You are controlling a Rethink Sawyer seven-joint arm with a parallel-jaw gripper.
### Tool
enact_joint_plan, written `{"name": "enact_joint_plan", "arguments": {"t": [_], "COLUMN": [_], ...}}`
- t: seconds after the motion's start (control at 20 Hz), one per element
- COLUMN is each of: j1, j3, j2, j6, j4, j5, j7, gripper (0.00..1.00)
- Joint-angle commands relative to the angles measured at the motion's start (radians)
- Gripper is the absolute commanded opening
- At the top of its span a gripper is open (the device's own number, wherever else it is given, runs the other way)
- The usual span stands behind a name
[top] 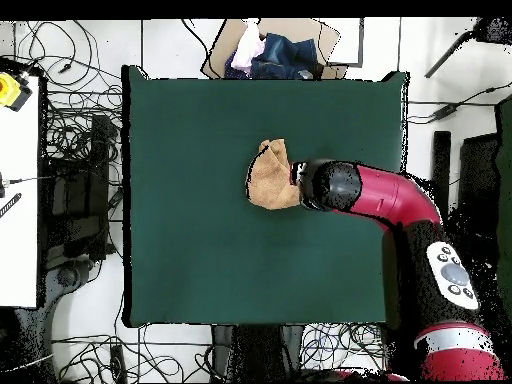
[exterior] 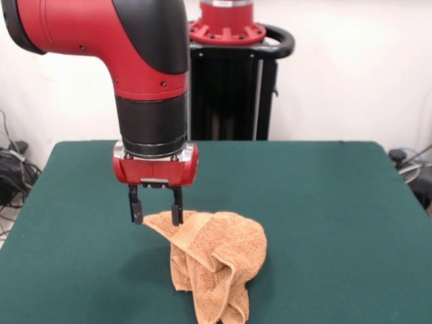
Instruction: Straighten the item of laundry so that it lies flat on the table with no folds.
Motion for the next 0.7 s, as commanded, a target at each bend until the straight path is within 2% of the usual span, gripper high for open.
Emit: {"name": "enact_joint_plan", "arguments": {"t": [0.05,0.7], "j1": [-0.008,-0.024], "j3": [0.058,0.065], "j2": [0.068,0.103], "j6": [0.043,0.001], "j4": [-0.012,0.008], "j5": [-0.041,-0.040], "j7": [-0.038,-0.028], "gripper": [1.00,1.00]}}
